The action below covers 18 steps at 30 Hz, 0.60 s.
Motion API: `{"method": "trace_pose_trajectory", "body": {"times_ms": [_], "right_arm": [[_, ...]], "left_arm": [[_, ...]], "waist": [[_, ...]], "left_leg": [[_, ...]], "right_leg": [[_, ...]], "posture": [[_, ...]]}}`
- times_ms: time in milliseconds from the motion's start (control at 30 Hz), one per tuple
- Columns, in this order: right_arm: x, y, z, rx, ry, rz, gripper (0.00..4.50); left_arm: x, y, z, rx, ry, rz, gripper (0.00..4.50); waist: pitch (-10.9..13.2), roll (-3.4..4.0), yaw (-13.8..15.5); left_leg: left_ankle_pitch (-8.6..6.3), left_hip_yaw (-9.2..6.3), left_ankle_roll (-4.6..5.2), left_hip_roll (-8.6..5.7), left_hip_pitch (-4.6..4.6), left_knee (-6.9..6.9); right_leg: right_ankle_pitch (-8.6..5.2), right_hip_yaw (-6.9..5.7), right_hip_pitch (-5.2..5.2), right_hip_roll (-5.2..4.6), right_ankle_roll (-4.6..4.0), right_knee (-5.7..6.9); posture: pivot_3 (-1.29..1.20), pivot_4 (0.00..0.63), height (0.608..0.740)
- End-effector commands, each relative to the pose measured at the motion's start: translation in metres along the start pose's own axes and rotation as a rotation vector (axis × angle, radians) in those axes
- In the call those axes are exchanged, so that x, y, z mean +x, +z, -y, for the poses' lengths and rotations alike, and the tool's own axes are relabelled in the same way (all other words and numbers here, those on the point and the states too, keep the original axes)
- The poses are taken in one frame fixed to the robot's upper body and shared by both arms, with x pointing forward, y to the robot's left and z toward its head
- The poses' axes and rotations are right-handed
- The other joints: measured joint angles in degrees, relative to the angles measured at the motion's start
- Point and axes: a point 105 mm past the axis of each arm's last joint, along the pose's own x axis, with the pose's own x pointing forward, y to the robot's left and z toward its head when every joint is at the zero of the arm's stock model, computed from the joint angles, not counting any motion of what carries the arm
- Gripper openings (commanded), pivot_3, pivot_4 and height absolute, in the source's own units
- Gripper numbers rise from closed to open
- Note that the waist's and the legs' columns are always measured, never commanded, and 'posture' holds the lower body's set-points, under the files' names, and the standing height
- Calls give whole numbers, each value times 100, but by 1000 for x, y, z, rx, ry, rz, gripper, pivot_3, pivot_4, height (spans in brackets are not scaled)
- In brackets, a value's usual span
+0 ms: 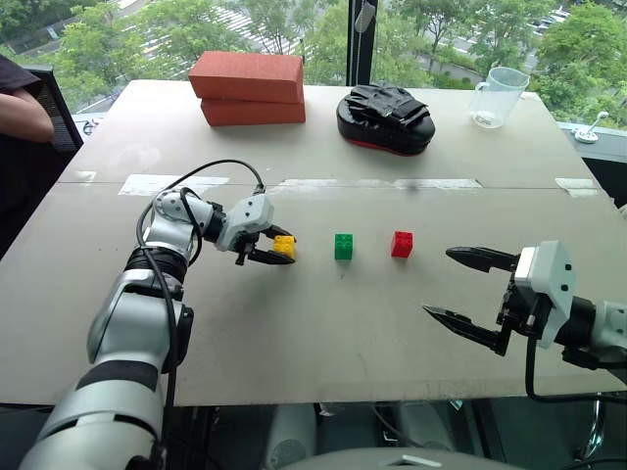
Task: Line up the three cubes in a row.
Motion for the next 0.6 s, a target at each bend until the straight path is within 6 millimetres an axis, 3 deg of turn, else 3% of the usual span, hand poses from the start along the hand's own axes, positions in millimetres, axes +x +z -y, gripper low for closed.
{"method": "trace_pose_trajectory", "body": {"times_ms": [33,167,300,367,467,600], "right_arm": [[-4,7,1,-35,-9,9,4500],[-5,5,3,-31,-9,-1,4500],[-12,-8,15,-23,-53,-58,4500],[-15,-14,20,-18,-71,-81,4500],[-21,-32,32,0,-114,-150,4500],[-33,-49,37,47,-129,-187,4500]], "left_arm": [[-5,9,-5,27,23,26,4475],[-13,10,-6,10,64,69,4475],[-45,5,-1,-52,229,153,4475],[-52,5,5,-81,281,174,4475],[-68,5,26,-192,422,237,4475],[-76,-3,71,-360,548,282,4475]], "waist": [[0,0,0],[0,0,-1],[0,0,-101],[0,0,-140],[0,1,-147],[0,1,-137]], "left_leg": [[0,0,0,0,0,0],[0,-1,0,0,0,0],[0,0,0,2,2,-1],[0,1,0,4,8,-6],[0,-1,-1,6,14,-8],[0,-2,-1,8,37,-12]], "right_leg": [[0,0,0,0,0,0],[0,0,0,0,0,1],[10,3,0,1,18,1],[11,8,0,-1,19,5],[11,12,2,-7,20,5],[-5,23,12,-14,4,8]], "posture": [[0,150,740],[0,150,740],[0,150,740],[0,150,740],[0,150,740],[0,150,740]]}}
